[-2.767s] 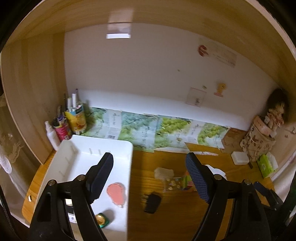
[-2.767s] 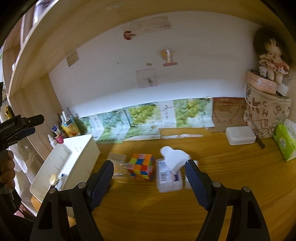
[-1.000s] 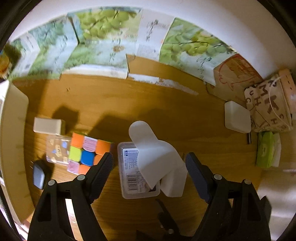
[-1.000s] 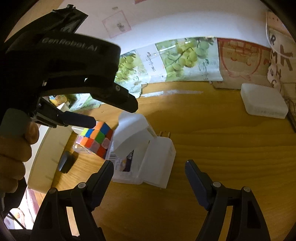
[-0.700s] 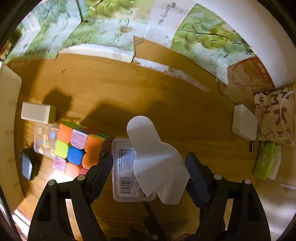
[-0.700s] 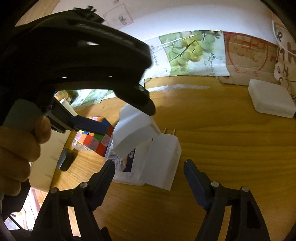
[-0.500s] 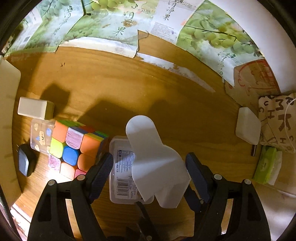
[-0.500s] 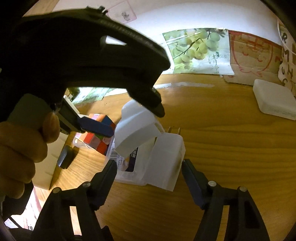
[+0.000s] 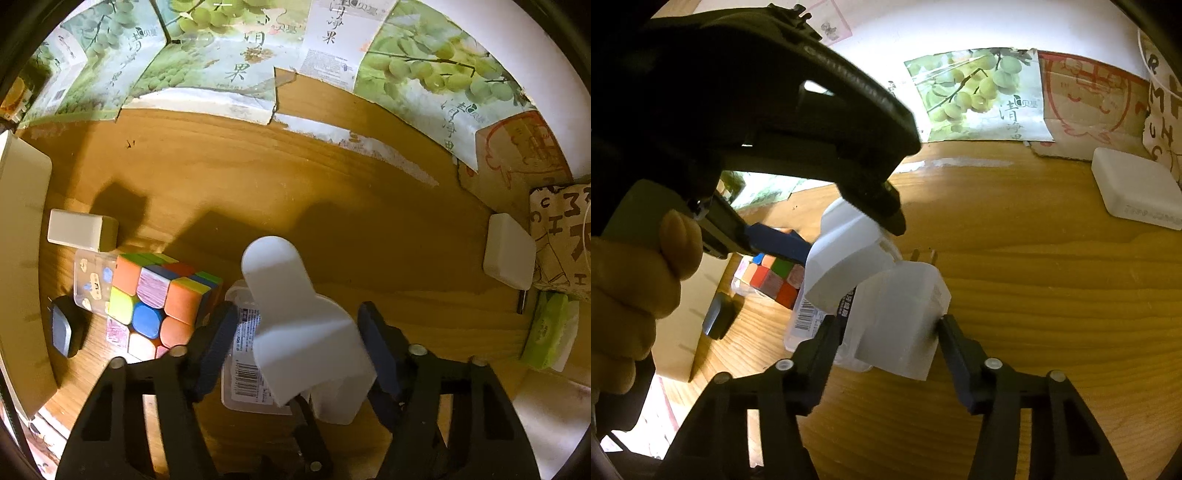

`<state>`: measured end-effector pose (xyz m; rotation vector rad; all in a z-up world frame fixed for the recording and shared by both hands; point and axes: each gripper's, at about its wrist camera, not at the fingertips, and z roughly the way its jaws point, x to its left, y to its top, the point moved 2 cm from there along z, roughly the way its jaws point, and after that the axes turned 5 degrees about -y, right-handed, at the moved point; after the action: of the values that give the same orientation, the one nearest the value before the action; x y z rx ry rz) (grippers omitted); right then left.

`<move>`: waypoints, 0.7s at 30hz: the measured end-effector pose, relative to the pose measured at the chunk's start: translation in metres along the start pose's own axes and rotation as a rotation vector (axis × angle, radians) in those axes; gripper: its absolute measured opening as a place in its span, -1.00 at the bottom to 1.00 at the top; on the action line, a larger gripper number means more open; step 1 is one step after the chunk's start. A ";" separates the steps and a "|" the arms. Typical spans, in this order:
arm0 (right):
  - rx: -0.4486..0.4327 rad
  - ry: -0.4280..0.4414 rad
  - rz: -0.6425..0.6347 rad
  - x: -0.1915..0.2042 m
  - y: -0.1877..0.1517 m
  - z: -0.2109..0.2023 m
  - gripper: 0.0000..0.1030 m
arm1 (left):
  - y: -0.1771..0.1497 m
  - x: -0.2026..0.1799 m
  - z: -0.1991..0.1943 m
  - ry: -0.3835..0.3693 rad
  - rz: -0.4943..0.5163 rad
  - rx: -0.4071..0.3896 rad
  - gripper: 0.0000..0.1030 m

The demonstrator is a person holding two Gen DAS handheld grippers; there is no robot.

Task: Organize rigid objects
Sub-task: 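Grasp the square white adapter with the right tool while the left grasps the flap-shaped white adapter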

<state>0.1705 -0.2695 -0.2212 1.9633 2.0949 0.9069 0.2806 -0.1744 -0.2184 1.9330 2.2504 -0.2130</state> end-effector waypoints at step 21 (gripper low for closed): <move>0.050 0.010 -0.049 0.007 0.000 -0.004 -0.31 | -0.018 0.020 -0.003 -0.039 0.021 0.059 0.15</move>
<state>0.1670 -0.2641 -0.2157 1.9255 2.1817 0.8647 0.2599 -0.1574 -0.2193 1.9626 2.2226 -0.3151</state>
